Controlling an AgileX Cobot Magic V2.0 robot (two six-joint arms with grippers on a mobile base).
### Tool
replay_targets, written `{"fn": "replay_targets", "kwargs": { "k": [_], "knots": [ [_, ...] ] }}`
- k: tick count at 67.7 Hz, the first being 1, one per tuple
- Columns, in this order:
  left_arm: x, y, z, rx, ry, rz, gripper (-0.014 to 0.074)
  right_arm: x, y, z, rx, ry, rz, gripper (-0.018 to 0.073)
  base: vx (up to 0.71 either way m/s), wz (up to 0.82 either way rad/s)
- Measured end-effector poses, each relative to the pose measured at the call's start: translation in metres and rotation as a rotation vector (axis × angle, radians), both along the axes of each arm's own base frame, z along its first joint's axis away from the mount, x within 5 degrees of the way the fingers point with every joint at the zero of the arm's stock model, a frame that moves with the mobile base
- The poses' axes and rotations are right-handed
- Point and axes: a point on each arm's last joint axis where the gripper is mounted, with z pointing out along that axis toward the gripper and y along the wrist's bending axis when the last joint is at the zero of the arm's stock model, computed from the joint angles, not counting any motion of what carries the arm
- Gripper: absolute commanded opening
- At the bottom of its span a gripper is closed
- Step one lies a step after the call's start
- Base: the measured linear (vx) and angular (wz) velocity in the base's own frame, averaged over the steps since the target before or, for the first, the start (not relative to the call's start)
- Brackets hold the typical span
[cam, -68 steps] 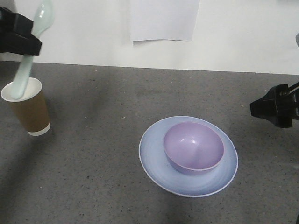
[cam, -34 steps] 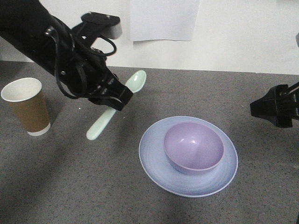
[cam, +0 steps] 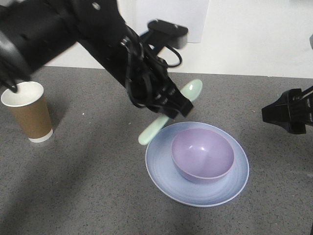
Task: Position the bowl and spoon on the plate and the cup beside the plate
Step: 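Move the left gripper with the spoon over the lavender bowl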
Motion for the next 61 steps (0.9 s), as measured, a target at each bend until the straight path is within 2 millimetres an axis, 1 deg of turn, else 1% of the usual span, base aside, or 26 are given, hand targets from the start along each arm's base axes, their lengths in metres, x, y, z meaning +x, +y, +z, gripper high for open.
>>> {"fn": "replay_targets", "kwargs": {
  "k": [9, 19, 61],
  "knots": [
    [0.002, -0.015, -0.019, 0.034, 0.031, -0.026, -0.0007, 0.0, 0.0, 0.0, 0.0, 0.0, 0.0, 0.0545, 0.0, 0.0],
    [0.002, -0.025, -0.032, 0.05, 0.05, -0.044, -0.0007, 0.0, 0.0, 0.0, 0.0, 0.0, 0.0, 0.0545, 0.0, 0.0],
    [0.011, -0.034, -0.057, 0.086, 0.094, -0.047, -0.0006, 0.0, 0.0, 0.0, 0.0, 0.0, 0.0, 0.0545, 0.0, 0.0]
  ]
}}
